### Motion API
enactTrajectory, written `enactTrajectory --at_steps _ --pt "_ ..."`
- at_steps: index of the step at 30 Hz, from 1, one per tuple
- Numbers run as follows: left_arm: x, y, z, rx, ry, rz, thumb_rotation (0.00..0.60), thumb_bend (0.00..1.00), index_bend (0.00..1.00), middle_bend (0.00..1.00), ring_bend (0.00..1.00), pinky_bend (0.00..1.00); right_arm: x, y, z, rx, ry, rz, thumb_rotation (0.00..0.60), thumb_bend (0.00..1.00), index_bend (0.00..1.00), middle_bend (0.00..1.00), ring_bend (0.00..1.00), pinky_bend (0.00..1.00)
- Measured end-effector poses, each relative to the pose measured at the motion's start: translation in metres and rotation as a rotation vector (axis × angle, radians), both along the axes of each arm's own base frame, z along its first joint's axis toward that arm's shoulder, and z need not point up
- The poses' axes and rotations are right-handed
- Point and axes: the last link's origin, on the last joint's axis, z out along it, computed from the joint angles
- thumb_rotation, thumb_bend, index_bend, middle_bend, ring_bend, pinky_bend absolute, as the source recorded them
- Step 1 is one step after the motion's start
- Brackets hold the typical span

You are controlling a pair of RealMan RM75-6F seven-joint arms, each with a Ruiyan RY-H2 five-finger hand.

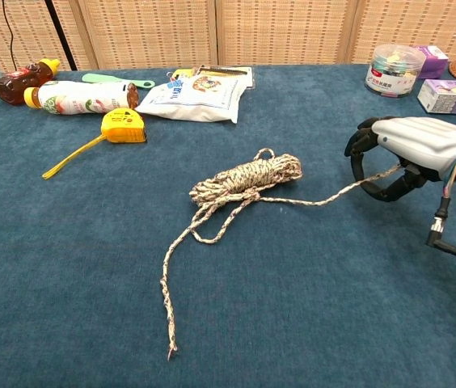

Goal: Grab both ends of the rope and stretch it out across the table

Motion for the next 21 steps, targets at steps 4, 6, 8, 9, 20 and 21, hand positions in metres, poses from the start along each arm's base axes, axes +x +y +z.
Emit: enactTrajectory --at_steps 4,6,8,9,20,21 --pt "0.0014 -0.0001 -0.0012 -0.026 0.011 -0.029 0.6 0.32 0.32 0.11 0.07 0.0 -0.0003 0.0022 0.0011 -0.001 -0.001 -0.003 0.6 0.53 0.58 0.24 0.04 0.0" --pt "0.0017 -0.0005 -0.0018 -0.036 0.011 -0.037 0.6 0.32 0.33 0.11 0.07 0.0 0.0001 0.0029 0.0018 -0.003 -0.001 -0.003 0.6 0.53 0.58 0.24 0.04 0.0" --pt "0.0019 -0.0006 -0.0024 -0.039 0.007 -0.039 0.6 0.32 0.33 0.11 0.07 0.0 0.0008 0.0033 0.0027 -0.005 0.0 0.0 0.6 0.53 0.58 0.24 0.04 0.0" --pt "0.0022 -0.0007 -0.003 -0.041 0.005 -0.041 0.6 0.32 0.33 0.11 0.07 0.0 0.0012 0.0037 0.0033 -0.007 0.0 0.001 0.6 0.53 0.58 0.24 0.04 0.0" --pt "0.0046 0.0012 -0.0056 -0.062 0.006 -0.079 0.6 0.32 0.33 0.11 0.07 0.0 0.005 0.0051 0.0016 -0.001 0.001 0.009 0.6 0.53 0.58 0.24 0.04 0.0" --pt "0.005 0.0017 -0.0061 -0.066 0.008 -0.084 0.6 0.32 0.33 0.11 0.07 0.0 0.0053 0.0051 0.0013 0.0 0.0 0.008 0.6 0.53 0.58 0.24 0.04 0.0"
